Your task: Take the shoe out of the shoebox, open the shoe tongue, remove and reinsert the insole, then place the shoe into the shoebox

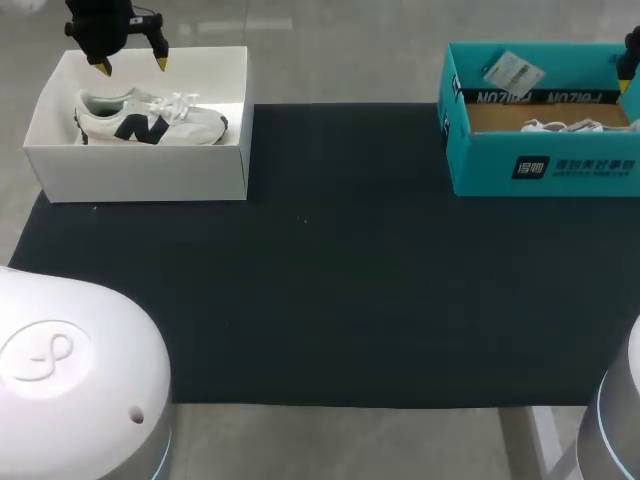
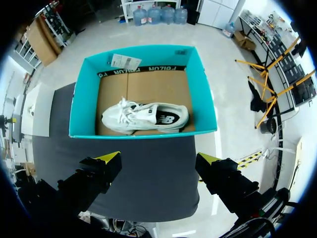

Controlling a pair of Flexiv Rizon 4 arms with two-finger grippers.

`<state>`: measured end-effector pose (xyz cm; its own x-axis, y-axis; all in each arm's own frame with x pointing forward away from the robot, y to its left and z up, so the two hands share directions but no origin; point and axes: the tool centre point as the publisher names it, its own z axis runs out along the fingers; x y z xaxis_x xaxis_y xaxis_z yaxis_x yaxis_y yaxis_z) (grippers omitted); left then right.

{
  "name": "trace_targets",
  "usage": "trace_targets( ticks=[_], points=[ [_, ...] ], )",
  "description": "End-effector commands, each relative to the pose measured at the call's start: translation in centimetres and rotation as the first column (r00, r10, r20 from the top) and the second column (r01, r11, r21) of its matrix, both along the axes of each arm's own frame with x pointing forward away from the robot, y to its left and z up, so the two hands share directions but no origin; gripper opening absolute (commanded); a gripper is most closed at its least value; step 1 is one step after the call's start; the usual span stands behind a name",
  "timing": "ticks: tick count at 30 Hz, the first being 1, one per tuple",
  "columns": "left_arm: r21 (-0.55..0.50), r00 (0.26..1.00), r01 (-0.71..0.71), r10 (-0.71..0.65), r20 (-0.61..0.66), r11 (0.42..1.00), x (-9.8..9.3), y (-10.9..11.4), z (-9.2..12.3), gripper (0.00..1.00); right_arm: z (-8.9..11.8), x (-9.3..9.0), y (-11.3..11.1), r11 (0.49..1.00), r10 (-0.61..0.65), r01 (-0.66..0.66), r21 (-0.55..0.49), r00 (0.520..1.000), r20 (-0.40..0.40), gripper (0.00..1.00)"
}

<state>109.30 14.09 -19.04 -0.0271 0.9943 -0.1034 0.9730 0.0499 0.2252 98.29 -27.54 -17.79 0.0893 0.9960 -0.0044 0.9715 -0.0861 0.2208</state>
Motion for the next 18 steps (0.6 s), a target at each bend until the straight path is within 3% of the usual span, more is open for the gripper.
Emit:
trace_targets(
  ticks=[1,4,7,12,18],
  points=[
    [0.003,1.0,0.0,0.0,0.0,1.0,0.0,0.0,0.0,1.0,0.0,0.0,0.0,1.0,0.0,0.0,0.001,1.0,0.001,1.0],
    [0.003,1.0,0.0,0.0,0.0,1.0,0.0,0.0,0.0,1.0,0.0,0.0,0.0,1.0,0.0,0.0,0.001,1.0,0.001,1.0],
    [0.055,1.0,-0.026,0.025,0.01,0.998,0.4,2.2,-1.0,1.0,0.0,0.0,0.0,1.0,0.0,0.0,0.001,1.0,0.001,1.0],
    [0.145,0.999,-0.048,0.05,-0.011,0.988,2.4,4.6,-2.1,1.0,0.0,0.0,0.0,1.0,0.0,0.0,0.001,1.0,0.001,1.0],
    [0.174,0.996,-0.071,0.079,-0.043,0.982,5.1,6.5,-4.4,1.0,0.0,0.0,0.0,1.0,0.0,0.0,0.001,1.0,0.001,1.0]
  ],
)
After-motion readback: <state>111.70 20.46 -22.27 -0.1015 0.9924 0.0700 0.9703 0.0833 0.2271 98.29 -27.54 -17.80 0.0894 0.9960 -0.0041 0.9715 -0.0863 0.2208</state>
